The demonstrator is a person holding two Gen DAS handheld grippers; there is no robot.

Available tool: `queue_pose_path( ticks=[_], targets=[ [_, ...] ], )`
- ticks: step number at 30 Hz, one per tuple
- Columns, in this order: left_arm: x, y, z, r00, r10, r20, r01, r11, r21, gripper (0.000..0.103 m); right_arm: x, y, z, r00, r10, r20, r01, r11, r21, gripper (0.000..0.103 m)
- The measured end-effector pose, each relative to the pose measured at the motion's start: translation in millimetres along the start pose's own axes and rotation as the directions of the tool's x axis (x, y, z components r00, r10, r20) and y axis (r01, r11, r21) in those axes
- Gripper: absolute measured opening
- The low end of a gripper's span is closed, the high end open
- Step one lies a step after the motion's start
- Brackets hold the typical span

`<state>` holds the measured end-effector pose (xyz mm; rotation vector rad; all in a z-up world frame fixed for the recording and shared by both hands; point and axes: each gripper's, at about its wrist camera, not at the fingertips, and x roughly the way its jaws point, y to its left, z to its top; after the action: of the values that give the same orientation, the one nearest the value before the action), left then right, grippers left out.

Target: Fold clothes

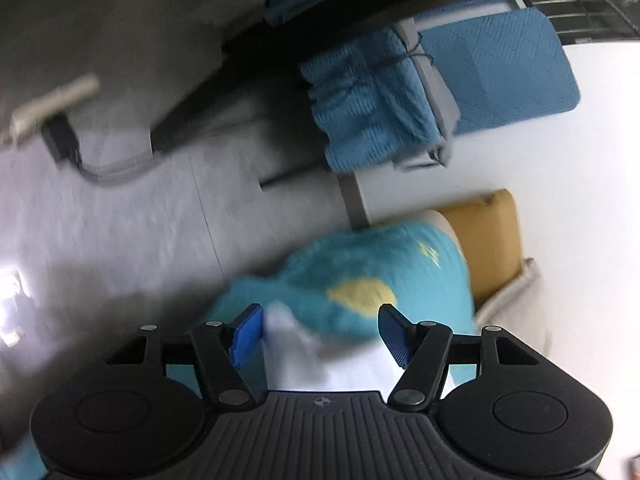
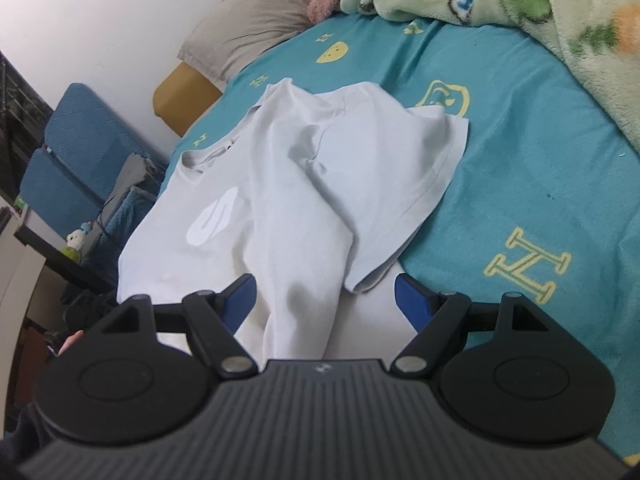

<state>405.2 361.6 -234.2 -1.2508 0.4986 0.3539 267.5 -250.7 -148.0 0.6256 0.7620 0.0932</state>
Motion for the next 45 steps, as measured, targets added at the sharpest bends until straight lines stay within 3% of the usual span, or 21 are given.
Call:
queue_pose_path(
  ticks=[4, 9, 11, 12, 14, 15, 16, 20, 22, 24, 26, 27, 30, 32, 33, 34, 40, 42, 45],
  targets=[
    [19.4, -26.7, 25.9, 0.999, 0.015, -0.038, -0.009, 0.985, 0.171, 0.064, 6.6, -1.3, 1.8, 1.0, -0.012, -0.005, 0.012, 1.0, 0.0, 0.079],
    [47.3, -68.2, 13.9, 0.975, 0.026, -0.22, 0.066, 0.914, 0.399, 0.062, 13.0, -1.6, 2.9, 1.0, -0.01, -0.012, 0.01, 1.0, -0.007, 0.078],
    [55.9, -82.9, 0.8, 0.964, 0.058, -0.261, 0.076, 0.877, 0.474, 0.056, 13.4, -1.4, 2.7, 1.0, -0.011, -0.013, 0.011, 1.0, -0.01, 0.078],
    [58.0, -88.7, -5.5, 0.961, 0.074, -0.267, 0.074, 0.859, 0.507, 0.042, 13.1, -1.3, 2.9, 1.0, -0.012, -0.013, 0.011, 1.0, -0.012, 0.078],
    [56.1, -98.2, -18.2, 0.967, 0.108, -0.232, 0.045, 0.821, 0.569, 0.028, 12.1, -0.9, 3.1, 1.0, -0.014, -0.012, 0.014, 1.0, -0.014, 0.077],
    [52.3, -102.5, -21.4, 0.969, 0.108, -0.221, 0.043, 0.81, 0.584, 0.009, 11.2, -0.9, 3.1, 1.0, -0.015, -0.011, 0.014, 1.0, -0.012, 0.077],
    [45.9, -106.2, -20.9, 0.975, 0.095, -0.201, 0.042, 0.81, 0.585, 0.004, 10.1, -1.0, 3.4, 1.0, -0.015, -0.009, 0.014, 1.0, -0.012, 0.077],
    [20.4, -120.8, -19.2, 0.992, 0.04, -0.121, 0.039, 0.809, 0.587, 0.004, 4.6, -0.6, 5.4, 1.0, -0.012, 0.008, 0.012, 1.0, -0.014, 0.078],
    [6.9, -126.6, -14.7, 0.998, 0.017, -0.066, 0.022, 0.838, 0.545, 0.003, 1.5, 0.1, 6.8, 1.0, -0.011, 0.02, 0.011, 1.0, -0.017, 0.078],
    [-3.2, -129.6, -14.8, 0.996, 0.077, 0.049, -0.091, 0.845, 0.528, 0.003, -1.9, 1.3, 8.4, 0.999, -0.012, 0.036, 0.013, 1.0, -0.026, 0.078],
    [-10.1, -132.0, -18.3, 0.97, 0.172, 0.175, -0.238, 0.828, 0.508, 0.002, -3.8, 2.2, 9.7, 0.999, -0.017, 0.049, 0.019, 0.999, -0.039, 0.078],
    [-8.3, -130.3, -20.2, 0.956, 0.218, 0.197, -0.289, 0.816, 0.501, 0.001, -4.8, 2.7, 10.3, 0.998, -0.019, 0.055, 0.022, 0.999, -0.045, 0.078],
    [-3.8, -121.9, -26.7, 0.954, 0.25, 0.163, -0.299, 0.805, 0.512, 0.007, -6.5, 5.2, 11.4, 0.997, -0.027, 0.07, 0.032, 0.997, -0.071, 0.078],
    [-12.2, -121.9, -39.4, 0.953, 0.258, 0.159, -0.302, 0.777, 0.553, 0.026, -7.5, 7.5, 11.8, 0.996, -0.029, 0.079, 0.036, 0.995, -0.089, 0.078],
    [-17.6, -122.6, -46.6, 0.953, 0.261, 0.155, -0.302, 0.758, 0.578, 0.041, -8.3, 8.9, 11.9, 0.996, -0.029, 0.084, 0.037, 0.994, -0.099, 0.078],
    [-25.2, -123.8, -55.5, 0.953, 0.262, 0.151, -0.298, 0.738, 0.606, 0.045, -9.1, 10.4, 11.9, 0.995, -0.031, 0.091, 0.041, 0.993, -0.112, 0.078],
    [-121.9, -132.7, -141.6, 0.969, 0.22, 0.114, -0.226, 0.589, 0.776, 0.065, -16.0, 19.4, 12.4, 0.991, -0.033, 0.132, 0.056, 0.983, -0.175, 0.078],
    [-158.6, -132.6, -173.0, 0.975, 0.2, 0.098, -0.196, 0.565, 0.802, 0.07, -20.5, 22.7, 10.8, 0.989, -0.032, 0.148, 0.062, 0.978, -0.198, 0.078],
    [-213.5, -133.3, -218.1, 0.984, 0.173, 0.03, -0.123, 0.56, 0.819, 0.074, -29.3, 24.6, 9.0, 0.987, -0.021, 0.162, 0.056, 0.975, -0.215, 0.078]
  ],
)
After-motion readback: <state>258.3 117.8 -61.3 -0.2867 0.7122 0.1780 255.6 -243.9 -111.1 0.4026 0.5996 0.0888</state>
